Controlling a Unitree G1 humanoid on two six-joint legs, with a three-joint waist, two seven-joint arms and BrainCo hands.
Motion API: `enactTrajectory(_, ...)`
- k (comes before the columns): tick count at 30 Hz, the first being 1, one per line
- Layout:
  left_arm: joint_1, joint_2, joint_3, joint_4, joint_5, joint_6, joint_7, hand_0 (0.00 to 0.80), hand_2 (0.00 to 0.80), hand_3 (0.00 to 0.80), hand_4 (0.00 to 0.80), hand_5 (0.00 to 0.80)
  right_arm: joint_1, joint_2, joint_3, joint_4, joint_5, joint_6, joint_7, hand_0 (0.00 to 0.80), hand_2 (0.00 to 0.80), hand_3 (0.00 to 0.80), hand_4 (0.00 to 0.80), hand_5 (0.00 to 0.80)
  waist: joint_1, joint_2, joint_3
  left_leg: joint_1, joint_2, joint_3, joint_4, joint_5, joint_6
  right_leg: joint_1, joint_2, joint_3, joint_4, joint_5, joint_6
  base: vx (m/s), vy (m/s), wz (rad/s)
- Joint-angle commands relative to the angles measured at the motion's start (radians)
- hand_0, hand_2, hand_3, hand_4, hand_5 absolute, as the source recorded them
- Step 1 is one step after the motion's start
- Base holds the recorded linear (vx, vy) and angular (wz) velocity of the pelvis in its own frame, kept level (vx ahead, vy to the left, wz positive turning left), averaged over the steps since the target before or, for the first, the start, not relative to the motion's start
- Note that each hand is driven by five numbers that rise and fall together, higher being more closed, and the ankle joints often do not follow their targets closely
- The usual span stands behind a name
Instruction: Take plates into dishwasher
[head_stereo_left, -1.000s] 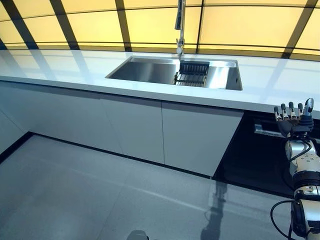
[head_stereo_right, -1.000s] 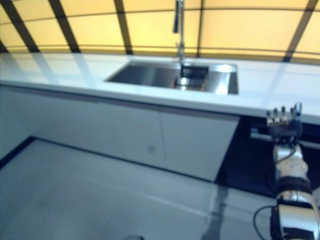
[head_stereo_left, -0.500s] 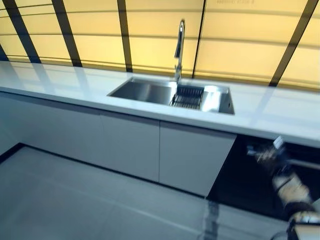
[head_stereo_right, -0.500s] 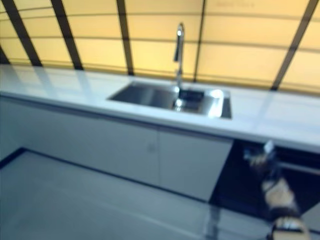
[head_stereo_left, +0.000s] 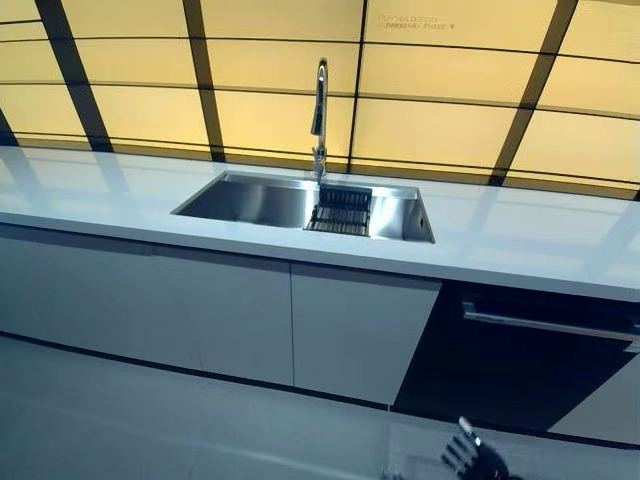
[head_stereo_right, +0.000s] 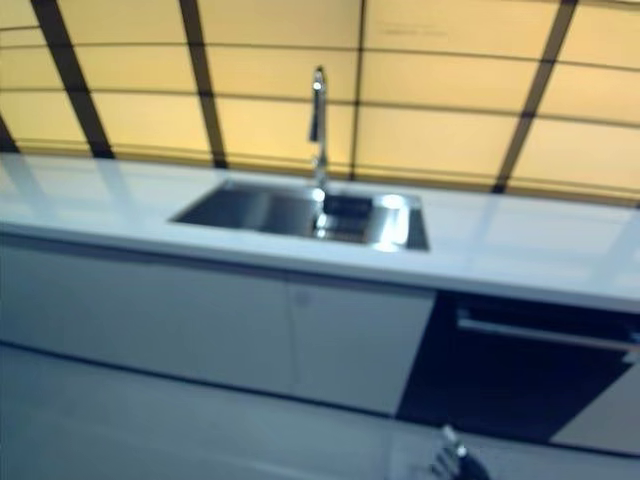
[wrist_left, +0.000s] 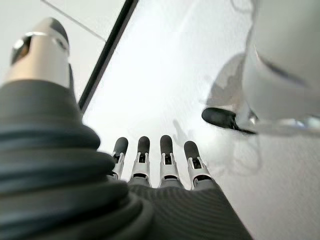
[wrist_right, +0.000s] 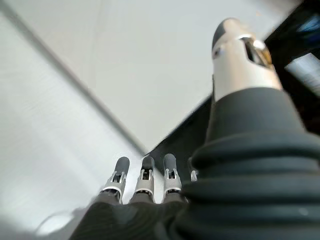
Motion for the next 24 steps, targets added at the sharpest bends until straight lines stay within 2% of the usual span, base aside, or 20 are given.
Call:
enactTrajectory(1, -0.073, -0.01, 0.011, 0.096, 0.05, -0.012, -0.001, 0.0, 0.0, 0.0, 0.0, 0.0, -0.056, 0.036, 0.02, 0.038, -0.037, -0.029, 0.024, 0.0, 0.0, 0.0, 0.0, 0.0, -0.008, 0.003, 0.017, -0.004, -0.018, -0.01, -0.002, -0.024, 0.061, -0.035, 0.028, -0.014, 0.005, 0.055, -0.031, 0.0, 0.0, 0.0)
enactTrajectory(5, -0.068, -0.03, -0.008, 0.128, 0.093, 0.011, -0.007, 0.0, 0.0, 0.0, 0.0, 0.0, -0.023, 0.065, 0.049, 0.084, -0.112, -0.017, 0.012, 0.0, 0.0, 0.0, 0.0, 0.0, -0.019, 0.005, 0.009, 0.002, -0.018, -0.003, -0.002, -0.029, 0.062, -0.029, 0.032, -0.01, 0.0, 0.053, -0.032, 0.026, 0.014, -0.01)
enactTrajectory(7, -0.063, -0.037, -0.02, 0.14, 0.132, 0.048, -0.025, 0.0, 0.0, 0.0, 0.0, 0.0, -0.008, 0.074, 0.073, 0.102, -0.215, -0.015, -0.021, 0.0, 0.0, 0.0, 0.0, 0.0, -0.025, 0.009, 0.008, 0.004, -0.019, 0.0, -0.002, -0.03, 0.063, -0.028, 0.033, -0.01, 0.0, 0.052, -0.032, 0.011, 0.03, -0.02)
enactTrajectory(10, -0.06, -0.037, -0.037, 0.141, 0.162, 0.056, -0.037, 0.0, 0.0, 0.0, 0.0, 0.0, 0.004, 0.079, 0.107, 0.124, -0.303, 0.012, -0.036, 0.0, 0.0, 0.0, 0.0, 0.0, -0.03, 0.012, 0.011, 0.011, -0.019, 0.005, -0.002, -0.031, 0.063, -0.023, 0.033, -0.01, 0.0, 0.051, -0.031, 0.018, 0.03, -0.1)
enactTrajectory(16, -0.059, -0.051, -0.044, 0.145, 0.142, 0.078, -0.049, 0.0, 0.0, 0.0, 0.0, 0.0, 0.015, 0.086, 0.106, 0.159, -0.319, 0.031, -0.05, 0.0, 0.0, 0.0, 0.0, 0.0, -0.034, 0.019, 0.019, 0.018, -0.019, 0.005, -0.002, -0.037, 0.066, -0.015, 0.031, -0.013, 0.004, 0.043, -0.031, 0.007, 0.011, -0.04)
enactTrajectory(24, -0.047, -0.057, -0.045, 0.142, 0.12, 0.055, -0.061, 0.0, 0.0, 0.0, 0.0, 0.0, 0.025, 0.083, 0.106, 0.173, -0.354, 0.036, -0.052, 0.0, 0.0, 0.0, 0.0, 0.0, -0.035, 0.025, 0.032, 0.028, -0.02, 0.002, -0.002, -0.042, 0.065, -0.008, 0.027, -0.013, 0.007, 0.037, -0.028, 0.0, 0.0, 0.0)
